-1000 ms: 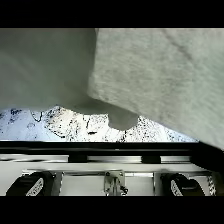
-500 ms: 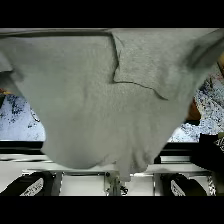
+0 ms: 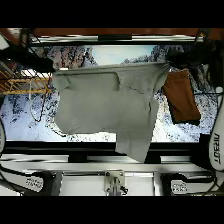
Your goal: Fold the shirts.
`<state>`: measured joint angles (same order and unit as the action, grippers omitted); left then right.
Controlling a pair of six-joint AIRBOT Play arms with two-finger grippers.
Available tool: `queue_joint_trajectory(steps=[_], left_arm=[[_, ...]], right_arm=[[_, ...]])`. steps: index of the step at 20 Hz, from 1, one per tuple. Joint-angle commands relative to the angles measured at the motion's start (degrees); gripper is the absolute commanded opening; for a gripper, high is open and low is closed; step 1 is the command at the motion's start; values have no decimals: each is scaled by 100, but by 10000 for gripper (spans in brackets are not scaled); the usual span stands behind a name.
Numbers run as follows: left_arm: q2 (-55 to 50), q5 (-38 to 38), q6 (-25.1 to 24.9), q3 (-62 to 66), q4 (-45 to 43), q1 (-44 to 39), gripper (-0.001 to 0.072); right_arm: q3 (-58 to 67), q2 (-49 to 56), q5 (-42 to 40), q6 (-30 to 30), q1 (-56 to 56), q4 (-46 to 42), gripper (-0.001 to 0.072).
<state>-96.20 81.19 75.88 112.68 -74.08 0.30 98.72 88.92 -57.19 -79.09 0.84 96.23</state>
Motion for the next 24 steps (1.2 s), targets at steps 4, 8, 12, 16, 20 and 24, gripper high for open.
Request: queue_joint_trajectory(steps=[4,8,12,16,20,24], left_arm=[[-1449,-144,35,9,170,2,33],[-1596,50,634,31,422,9,604],[-1322,1777,737,160,380,323,326],[-492,1834,776,-1172,450,704,654],[562,562,564,-3823,575,822,663],[970,-339,162,-5248,1270,824,660]], right_arm=[[7,1069,717,313,4,476,72],[13,1102,293,293,7,1165,459],[13,459,-1381,-525,229,678,510],[-490,24,-3390,-970,710,166,510],[-2188,-708,-2909,-1016,1143,990,510],[-3432,-1099,-2343,-1161,1185,1346,510]])
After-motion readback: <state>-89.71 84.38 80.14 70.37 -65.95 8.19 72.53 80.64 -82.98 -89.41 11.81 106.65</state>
